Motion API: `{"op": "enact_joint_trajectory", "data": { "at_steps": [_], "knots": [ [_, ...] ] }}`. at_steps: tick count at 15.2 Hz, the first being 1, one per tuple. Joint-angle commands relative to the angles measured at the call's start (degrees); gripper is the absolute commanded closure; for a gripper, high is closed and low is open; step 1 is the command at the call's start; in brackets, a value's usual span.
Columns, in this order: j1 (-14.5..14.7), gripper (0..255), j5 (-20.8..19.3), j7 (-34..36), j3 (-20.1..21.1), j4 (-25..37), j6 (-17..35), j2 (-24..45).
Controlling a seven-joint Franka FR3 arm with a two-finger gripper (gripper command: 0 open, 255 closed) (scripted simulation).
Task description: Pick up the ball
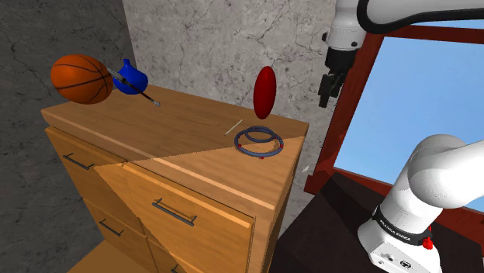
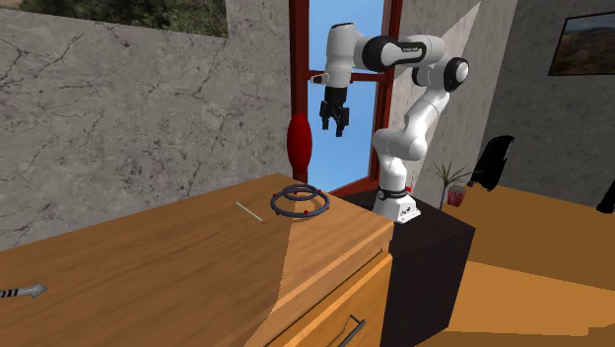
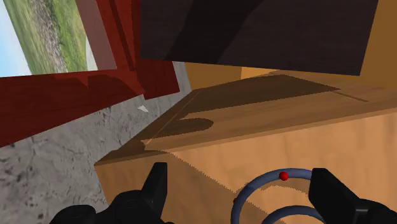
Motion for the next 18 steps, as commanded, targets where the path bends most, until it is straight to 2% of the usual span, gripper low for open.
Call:
{"op": "enact_joint_trajectory", "data": {
  "at_steps": [1,10,18],
  "knots": [
    [0.0,0,0.0,0.0,0.0,0.0,0.0,0.0],
    [1.32,0,0.21,6.92,5.78,1.23,21.34,4.38],
    [-0.5,0,-3.47,14.44,12.22,4.59,38.78,9.15]
  ]
}}
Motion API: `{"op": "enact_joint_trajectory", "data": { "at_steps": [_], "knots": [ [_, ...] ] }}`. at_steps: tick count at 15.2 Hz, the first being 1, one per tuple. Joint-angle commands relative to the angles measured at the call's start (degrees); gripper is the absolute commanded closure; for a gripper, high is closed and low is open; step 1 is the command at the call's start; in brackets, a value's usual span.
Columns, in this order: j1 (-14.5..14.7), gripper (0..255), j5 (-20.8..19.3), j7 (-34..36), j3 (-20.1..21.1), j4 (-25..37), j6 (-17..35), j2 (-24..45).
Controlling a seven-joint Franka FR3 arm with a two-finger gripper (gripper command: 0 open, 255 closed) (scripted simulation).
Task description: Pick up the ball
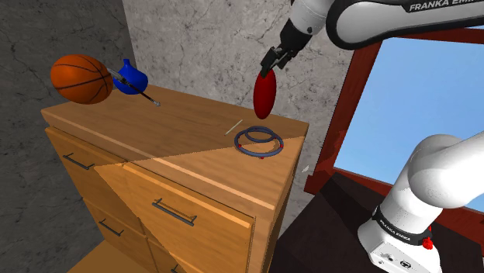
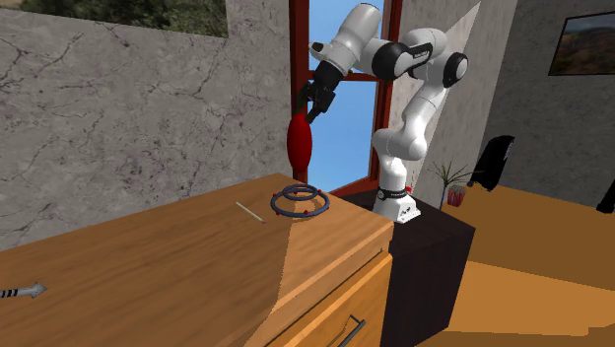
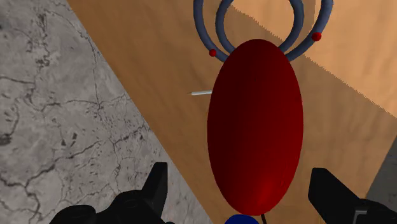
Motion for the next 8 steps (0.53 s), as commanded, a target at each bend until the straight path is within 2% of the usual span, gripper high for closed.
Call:
{"op": "enact_joint_trajectory", "data": {
  "at_steps": [1,8],
  "knots": [
    [-0.85,0,-1.32,1.86,1.51,0.85,4.22,1.05],
    [-1.25,0,-2.01,3.41,2.25,-4.37,9.42,1.07]
  ]
}}
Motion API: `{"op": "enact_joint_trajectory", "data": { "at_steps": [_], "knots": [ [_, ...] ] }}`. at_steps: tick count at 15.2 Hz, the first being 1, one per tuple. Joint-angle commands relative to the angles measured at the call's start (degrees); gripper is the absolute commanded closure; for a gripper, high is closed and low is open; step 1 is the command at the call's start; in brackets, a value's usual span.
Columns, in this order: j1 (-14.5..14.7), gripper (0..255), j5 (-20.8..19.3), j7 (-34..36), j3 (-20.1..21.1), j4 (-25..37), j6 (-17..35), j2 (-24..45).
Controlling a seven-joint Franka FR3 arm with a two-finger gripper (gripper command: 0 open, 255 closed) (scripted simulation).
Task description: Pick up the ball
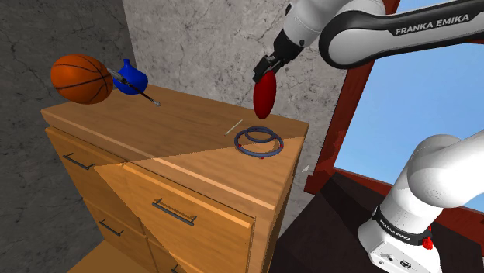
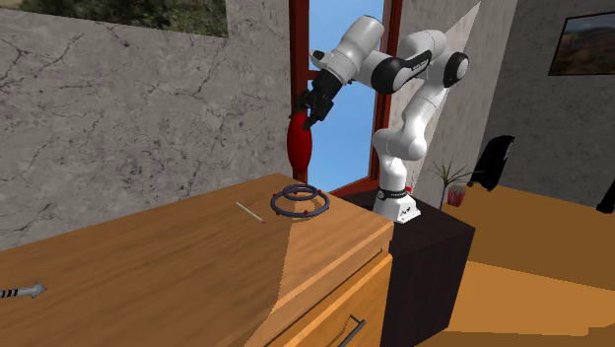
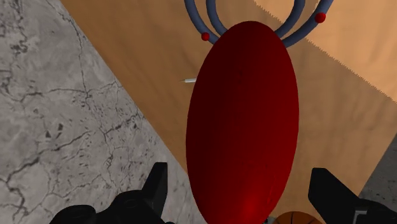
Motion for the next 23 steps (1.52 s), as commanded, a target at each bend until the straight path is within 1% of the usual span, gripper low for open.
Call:
{"op": "enact_joint_trajectory", "data": {
  "at_steps": [1,2,3,12,23],
  "knots": [
    [-0.12,0,-0.18,0.3,0.13,-1.05,1.17,0.08],
    [-0.12,0,-0.18,0.29,0.12,-1.05,1.17,0.07],
    [-0.14,255,-0.19,0.3,0.13,-1.03,1.2,0.12],
    [-0.12,255,-0.18,0.3,0.12,-1.05,1.17,0.08],
    [0.4,255,0.85,-2.08,-0.95,7.3,-6.94,0.24]
  ]
}}
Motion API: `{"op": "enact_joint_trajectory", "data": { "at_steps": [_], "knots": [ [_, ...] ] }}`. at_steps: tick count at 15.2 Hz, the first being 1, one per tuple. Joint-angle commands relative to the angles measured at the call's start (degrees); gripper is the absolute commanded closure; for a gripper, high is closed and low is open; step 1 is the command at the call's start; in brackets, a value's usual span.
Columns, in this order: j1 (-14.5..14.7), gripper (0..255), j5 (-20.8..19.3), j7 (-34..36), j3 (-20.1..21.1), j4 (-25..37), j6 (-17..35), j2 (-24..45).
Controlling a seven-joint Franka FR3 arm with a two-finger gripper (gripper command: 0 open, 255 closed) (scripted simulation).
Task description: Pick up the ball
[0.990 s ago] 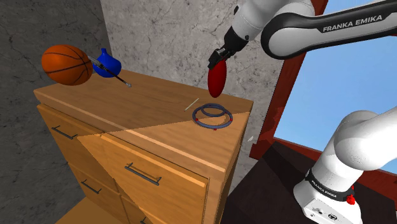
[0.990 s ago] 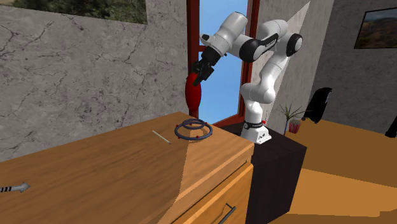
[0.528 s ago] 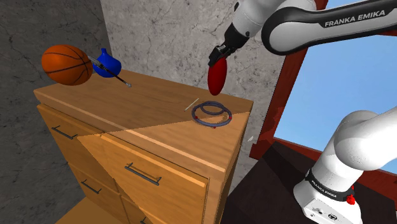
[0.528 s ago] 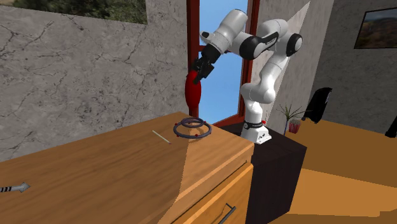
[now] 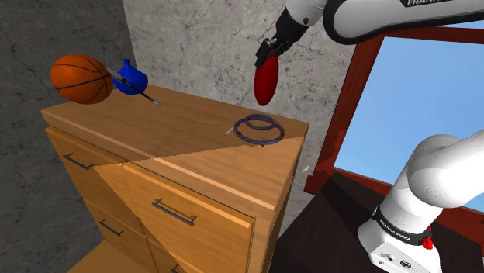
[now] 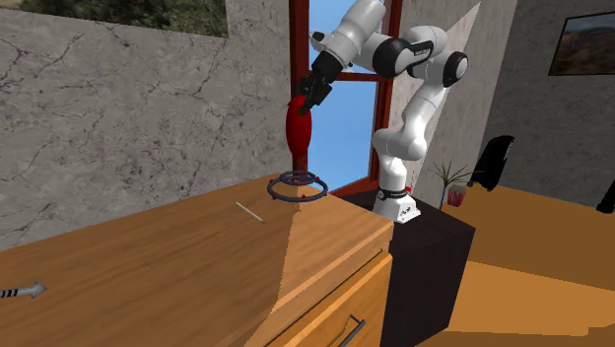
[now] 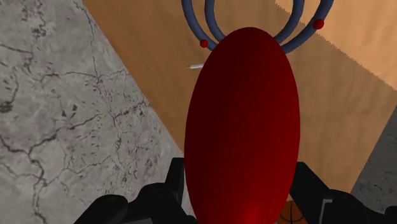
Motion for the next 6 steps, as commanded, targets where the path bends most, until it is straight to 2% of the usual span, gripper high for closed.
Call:
{"op": "enact_joint_trajectory", "data": {
  "at_steps": [1,6],
  "knots": [
    [0.08,255,0.17,-0.38,-0.14,1.62,-1.51,0.02],
    [0.1,255,0.37,-0.96,-0.33,4.25,-3.77,0.37]
  ]
}}
